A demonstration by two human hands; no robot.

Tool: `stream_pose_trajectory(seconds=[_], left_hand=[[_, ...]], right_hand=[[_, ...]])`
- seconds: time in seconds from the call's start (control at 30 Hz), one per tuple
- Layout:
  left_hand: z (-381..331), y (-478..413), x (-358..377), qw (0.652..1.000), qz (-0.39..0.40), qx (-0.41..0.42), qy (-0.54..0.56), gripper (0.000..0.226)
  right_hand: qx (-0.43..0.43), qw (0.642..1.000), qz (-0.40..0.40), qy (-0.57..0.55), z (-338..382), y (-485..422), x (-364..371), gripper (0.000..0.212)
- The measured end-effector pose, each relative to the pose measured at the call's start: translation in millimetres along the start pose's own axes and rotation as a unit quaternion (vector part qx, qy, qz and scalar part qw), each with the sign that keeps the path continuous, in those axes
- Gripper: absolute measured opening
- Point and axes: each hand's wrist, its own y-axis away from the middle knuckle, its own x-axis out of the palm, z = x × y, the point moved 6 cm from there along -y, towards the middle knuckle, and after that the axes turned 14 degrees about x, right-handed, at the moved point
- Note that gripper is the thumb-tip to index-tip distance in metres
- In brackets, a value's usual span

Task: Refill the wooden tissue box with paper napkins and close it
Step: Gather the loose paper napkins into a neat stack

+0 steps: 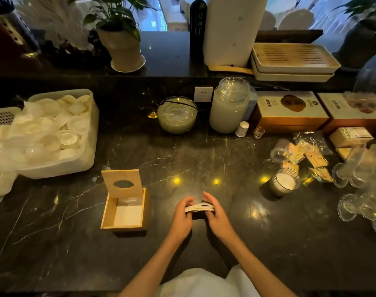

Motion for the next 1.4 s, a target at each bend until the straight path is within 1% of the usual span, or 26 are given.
stream_pose_trajectory(seconds=[0.1,0.17,0.23,0.3,0.4,0.47,0.5,0.53,0.57,0.63,0.7,0.73,0.8,0.97,1.07,1.17,1.23,1.4], left_hand=[[-6.1,-4.1,-0.7,0.999,0.004,0.009,-0.043,0.048],[-7.3,-3.1,-3.1,0.998,0.004,0.012,-0.054,0.043],[-9.8,-1.4,-6.9,0.998,0.005,0.021,-0.061,0.043],[-14.7,-2.6,-11.1,0.997,0.017,0.032,-0.068,0.044],[-15.4,-4.3,-13.3,0.994,0.044,0.037,-0.089,0.032],[-13.4,-4.2,-14.1,0.995,0.052,0.025,-0.077,0.024],[-13.4,-4.6,-14.9,0.997,0.051,0.015,-0.058,0.02],[-13.2,-5.6,-16.6,0.999,0.046,-0.002,-0.028,0.017],[-12.1,-6.5,-18.8,0.999,0.036,-0.033,0.014,0.016],[-8.3,-3.9,-22.9,0.985,0.01,-0.132,0.111,0.022],[-7.9,1.5,-23.8,0.958,-0.005,-0.213,0.193,0.024],[-8.9,2.5,-23.9,0.949,-0.007,-0.233,0.214,0.022],[-10.4,2.3,-24.6,0.944,-0.006,-0.243,0.222,0.02],[-17.5,0.7,-24.5,0.959,0.017,-0.216,0.18,0.018],[-22.6,0.7,-21.9,0.964,0.057,-0.197,0.169,0.023],[-28.5,-1.1,-18.8,0.965,0.079,-0.184,0.17,0.036],[-31.8,-3.5,-16.7,0.97,0.067,-0.174,0.159,0.038],[-38.7,-7.3,-4.3,0.977,0.029,-0.174,0.119,0.039]], right_hand=[[-0.021,0.999,-0.016,0.033,5.6,2.0,-1.0,0.048],[-0.042,0.995,-0.046,0.076,9.0,5.3,-2.6,0.038],[-0.071,0.987,-0.066,0.13,13.7,8.1,-4.5,0.03],[-0.094,0.976,-0.074,0.183,19.3,7.3,-7.1,0.027],[-0.088,0.966,-0.078,0.23,20.6,4.5,-9.7,0.027],[-0.077,0.972,-0.071,0.209,18.3,3.2,-11.1,0.025],[-0.065,0.981,-0.063,0.174,17.1,2.3,-13.0,0.024],[-0.041,0.991,-0.052,0.116,15.5,1.1,-16.8,0.026],[-0.004,0.999,-0.039,0.036,13.1,-0.2,-21.6,0.027],[0.075,0.992,-0.006,-0.105,6.3,0.6,-27.6,0.03],[0.128,0.978,0.023,-0.162,0.8,1.8,-29.6,0.031],[0.143,0.974,0.032,-0.171,-1.5,2.0,-30.4,0.032],[0.164,0.97,0.041,-0.177,-4.8,1.6,-32.0,0.032],[0.183,0.97,0.07,-0.142,-2.4,3.7,-34.4,0.03],[0.185,0.975,0.051,-0.116,-4.8,2.7,-37.5,0.029],[0.18,0.975,0.029,-0.125,-5.2,1.3,-39.9,0.041],[0.172,0.977,0.011,-0.128,-3.0,0.4,-40.8,0.049],[0.15,0.985,-0.02,-0.087,6.5,0.9,-37.1,0.049]])
